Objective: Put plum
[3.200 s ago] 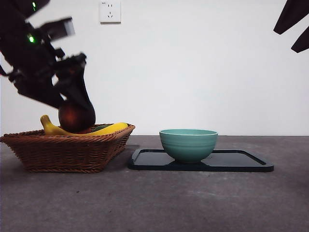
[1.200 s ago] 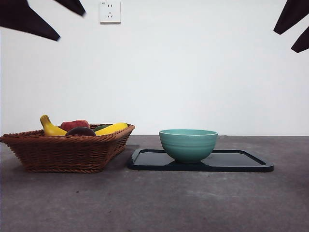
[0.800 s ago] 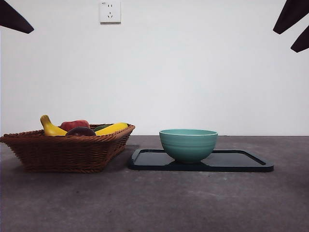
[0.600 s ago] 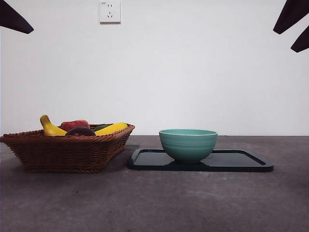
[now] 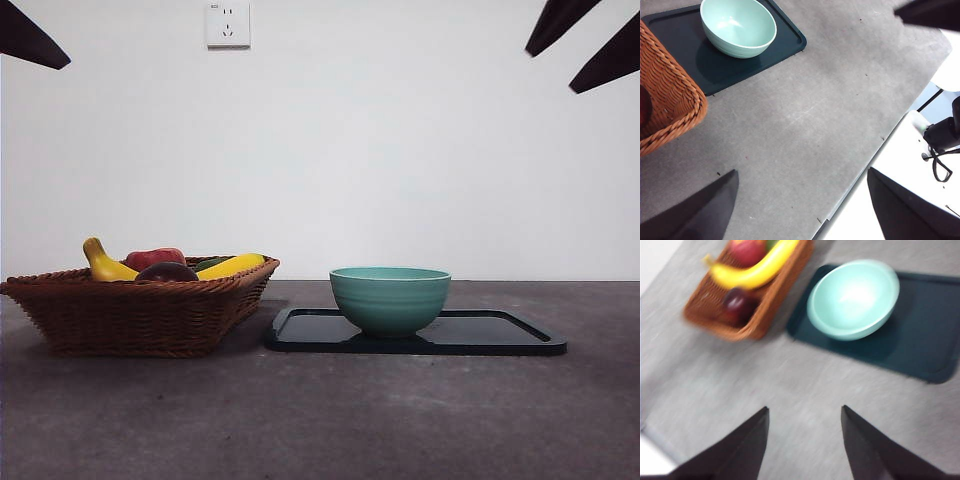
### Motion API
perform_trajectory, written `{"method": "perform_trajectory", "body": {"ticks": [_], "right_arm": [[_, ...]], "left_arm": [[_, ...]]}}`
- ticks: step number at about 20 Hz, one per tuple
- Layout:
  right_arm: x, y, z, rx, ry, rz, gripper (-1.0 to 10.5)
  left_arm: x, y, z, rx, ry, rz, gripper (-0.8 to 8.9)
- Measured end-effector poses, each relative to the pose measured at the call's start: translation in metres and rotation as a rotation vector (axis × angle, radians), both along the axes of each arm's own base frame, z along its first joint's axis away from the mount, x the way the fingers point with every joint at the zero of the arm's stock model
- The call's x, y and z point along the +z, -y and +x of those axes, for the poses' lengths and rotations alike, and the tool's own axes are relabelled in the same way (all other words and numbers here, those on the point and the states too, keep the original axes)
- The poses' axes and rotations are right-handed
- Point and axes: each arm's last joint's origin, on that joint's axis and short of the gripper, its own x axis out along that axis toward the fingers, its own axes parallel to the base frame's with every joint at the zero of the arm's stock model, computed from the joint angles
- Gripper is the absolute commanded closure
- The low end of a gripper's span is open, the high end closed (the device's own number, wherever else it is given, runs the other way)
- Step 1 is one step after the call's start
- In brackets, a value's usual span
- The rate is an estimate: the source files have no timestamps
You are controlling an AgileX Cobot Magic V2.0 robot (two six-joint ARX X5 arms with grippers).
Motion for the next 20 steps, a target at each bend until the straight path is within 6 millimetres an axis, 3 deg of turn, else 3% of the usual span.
{"method": "perform_trajectory", "body": {"ticks": [4, 8, 14, 20], "right_arm": [[0.012, -0.005, 0.046, -0.066, -0.046, -0.02, 6.7], [0.008, -0.013, 0.101, -0.079, -0.101, -0.072, 6.7], [-0.023, -0.03, 0.166, -0.07, -0.182, -0.158, 6.7], [-0.068, -0.041, 0.198, -0.061, -0.238, -0.182, 6.7]], "left_arm": [[0.0, 0.0, 0.0, 0.0, 0.0, 0.0, 4.08], [0.0, 0.0, 0.0, 0.0, 0.0, 0.0, 4.08], [0.0, 0.0, 0.0, 0.0, 0.0, 0.0, 4.08], [0.0, 0.0, 0.0, 0.0, 0.0, 0.0, 4.08]]}}
